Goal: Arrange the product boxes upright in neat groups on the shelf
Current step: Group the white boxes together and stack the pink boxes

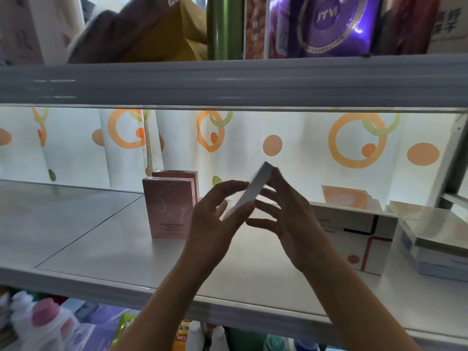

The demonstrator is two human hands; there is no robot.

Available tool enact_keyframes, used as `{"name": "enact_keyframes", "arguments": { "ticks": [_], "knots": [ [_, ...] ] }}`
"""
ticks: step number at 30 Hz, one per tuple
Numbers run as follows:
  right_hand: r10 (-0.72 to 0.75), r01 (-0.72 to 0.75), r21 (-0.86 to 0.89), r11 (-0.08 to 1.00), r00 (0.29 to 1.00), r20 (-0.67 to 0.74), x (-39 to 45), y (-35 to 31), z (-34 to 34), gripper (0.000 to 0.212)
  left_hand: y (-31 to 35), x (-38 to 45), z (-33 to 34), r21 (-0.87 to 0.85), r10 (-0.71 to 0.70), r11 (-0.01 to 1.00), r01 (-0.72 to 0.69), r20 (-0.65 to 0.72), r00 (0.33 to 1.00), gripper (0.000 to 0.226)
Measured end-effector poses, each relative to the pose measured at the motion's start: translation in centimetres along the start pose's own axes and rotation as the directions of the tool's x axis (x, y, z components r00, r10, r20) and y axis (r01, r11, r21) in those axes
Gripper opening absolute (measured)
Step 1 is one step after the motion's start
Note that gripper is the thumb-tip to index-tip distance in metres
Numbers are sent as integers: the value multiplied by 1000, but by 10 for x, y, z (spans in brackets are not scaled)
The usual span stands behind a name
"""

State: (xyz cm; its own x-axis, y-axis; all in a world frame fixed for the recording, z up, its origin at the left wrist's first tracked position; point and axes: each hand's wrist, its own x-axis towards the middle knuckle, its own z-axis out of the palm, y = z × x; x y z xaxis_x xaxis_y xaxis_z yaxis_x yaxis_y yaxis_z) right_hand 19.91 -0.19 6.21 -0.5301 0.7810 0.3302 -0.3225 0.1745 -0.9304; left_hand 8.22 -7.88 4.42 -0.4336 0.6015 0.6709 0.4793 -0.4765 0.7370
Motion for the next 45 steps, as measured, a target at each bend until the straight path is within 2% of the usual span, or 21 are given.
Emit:
{"name": "enact_keyframes", "arguments": {
  "ticks": [2, 6, 7, 9, 12, 15, 17, 19, 22, 24, 36, 39, 43, 45],
  "knots": [
    [10, -10, 17, 1000, 1000, 14, -1, -2, 1, 69, 2, 1, 3, -34, -4, 999, 6, 58, 998, 21],
    [-68, 66, -25, 997, 995, -75, 2, 1, -9, 23, -2, 0, 5, -40, -2, 999, 7, 132, 991, 33],
    [-62, 60, -38, 997, 995, -79, 2, 2, -12, 22, -5, -2, 6, -8, 4, 1000, -3, 146, 989, 34],
    [-37, 34, -51, 998, 997, -73, 2, 4, -17, 32, -10, -4, 9, 50, -8, 999, -1, 184, 983, 39],
    [-16, 12, -46, 999, 996, -86, -1, 9, -25, 40, -15, -5, 10, 62, -37, 998, 23, 239, 970, 40],
    [8, -8, -3, 1000, 987, -162, -4, 12, -37, 37, -22, -1, 6, 215, -14, 976, -20, 158, 987, 36],
    [19, -11, 39, 999, 978, -206, -5, 11, -47, 37, -28, 1, 1, 292, 22, 955, -40, 64, 998, 44],
    [10, -1, 36, 999, 970, -242, -5, 11, -58, 38, -29, 1, -2, 233, -7, 973, 6, 3, 1000, 49],
    [-12, 19, 22, 1000, 963, -270, -4, 14, -69, 39, -25, -1, 1, 161, -48, 986, 49, -9, 999, 50],
    [-14, 23, 33, 999, 966, -258, -4, 17, -73, 39, -23, -2, 4, 164, -17, 986, 18, -8, 1000, 49],
    [-43, 51, 29, 998, 970, -238, -8, 17, -81, 42, -26, -3, 14, 156, -30, 988, 24, 38, 999, 56],
    [-21, 37, 75, 997, 980, -199, -12, 15, -80, 39, -18, -5, 17, 134, -62, 990, 44, 130, 990, 68],
    [-5, 11, 88, 996, 997, -71, -19, 13, -73, 42, -4, -6, 26, -11, -93, 995, 101, 298, 950, 47],
    [-2, 2, 102, 995, 1000, 3, -23, 13, -67, 42, -1, -6, 27, -63, -131, 985, 158, 313, 941, 49]
  ]
}}
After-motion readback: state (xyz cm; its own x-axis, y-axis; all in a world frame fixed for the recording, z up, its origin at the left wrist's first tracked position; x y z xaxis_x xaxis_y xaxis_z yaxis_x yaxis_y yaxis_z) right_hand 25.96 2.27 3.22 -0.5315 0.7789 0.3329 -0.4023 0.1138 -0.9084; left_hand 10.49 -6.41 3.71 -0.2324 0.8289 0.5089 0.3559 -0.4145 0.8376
